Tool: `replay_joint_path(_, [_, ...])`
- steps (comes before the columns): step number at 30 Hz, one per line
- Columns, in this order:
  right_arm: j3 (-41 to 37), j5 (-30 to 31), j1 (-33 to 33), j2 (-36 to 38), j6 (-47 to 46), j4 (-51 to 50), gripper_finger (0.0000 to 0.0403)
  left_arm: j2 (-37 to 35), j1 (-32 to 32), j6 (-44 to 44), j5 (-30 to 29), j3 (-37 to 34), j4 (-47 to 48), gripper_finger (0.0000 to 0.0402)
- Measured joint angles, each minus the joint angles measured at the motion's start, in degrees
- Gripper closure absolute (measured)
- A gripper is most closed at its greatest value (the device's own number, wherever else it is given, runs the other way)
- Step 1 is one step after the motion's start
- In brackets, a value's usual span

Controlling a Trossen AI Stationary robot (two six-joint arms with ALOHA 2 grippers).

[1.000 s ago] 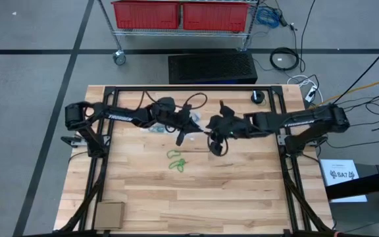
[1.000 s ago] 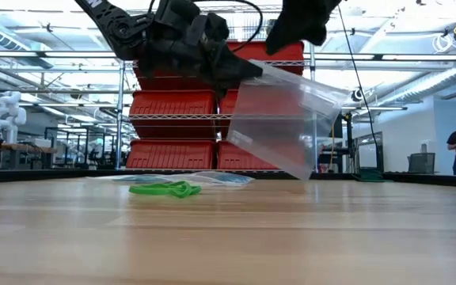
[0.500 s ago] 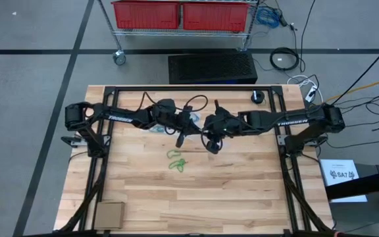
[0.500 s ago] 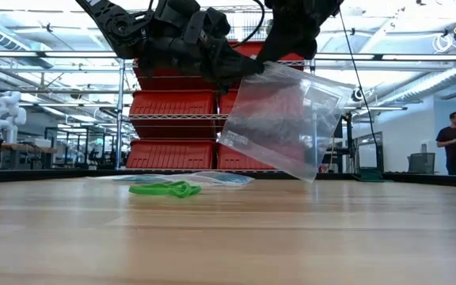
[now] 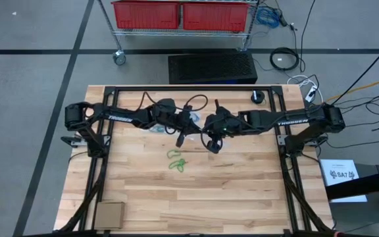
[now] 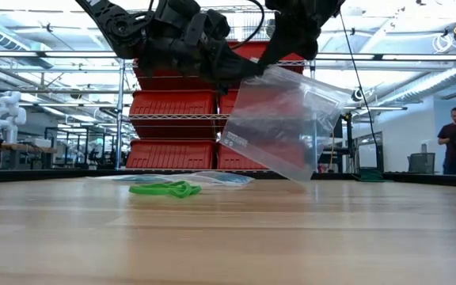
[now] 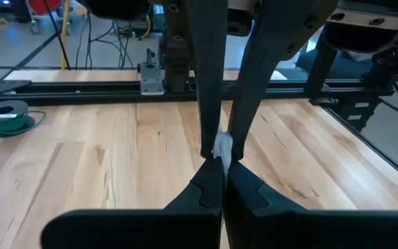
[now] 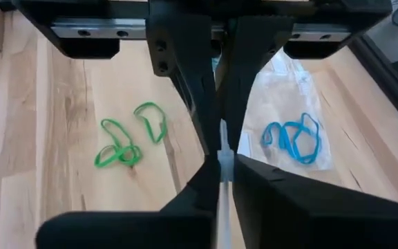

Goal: Sort rubber bands
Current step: Open the right zip lock bag

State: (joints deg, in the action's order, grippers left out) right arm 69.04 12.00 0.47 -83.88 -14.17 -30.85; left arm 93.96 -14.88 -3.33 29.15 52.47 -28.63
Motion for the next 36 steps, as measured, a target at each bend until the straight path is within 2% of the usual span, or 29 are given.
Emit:
replay_joint_path(11, [-0.1,0.2,0.8,0.6,-2.3,-5.9,0.0395,-4.7,-1.6,0.0,0.6,-0.1,3.6,0.0402])
replay_joint_path(26, [-0.2,-0.1,5.3,1.0,-9.4,-16.1,0.0396,-6.5,-3.1,-0.2,0.6,0.0,4.0,0.0402])
replay_joint_path(36, [-0.1,0.2,6.2,1.0,-14.3,-21.0,0.0384,-9.0,-3.1,-1.6,0.5,0.0,9.4,0.0402])
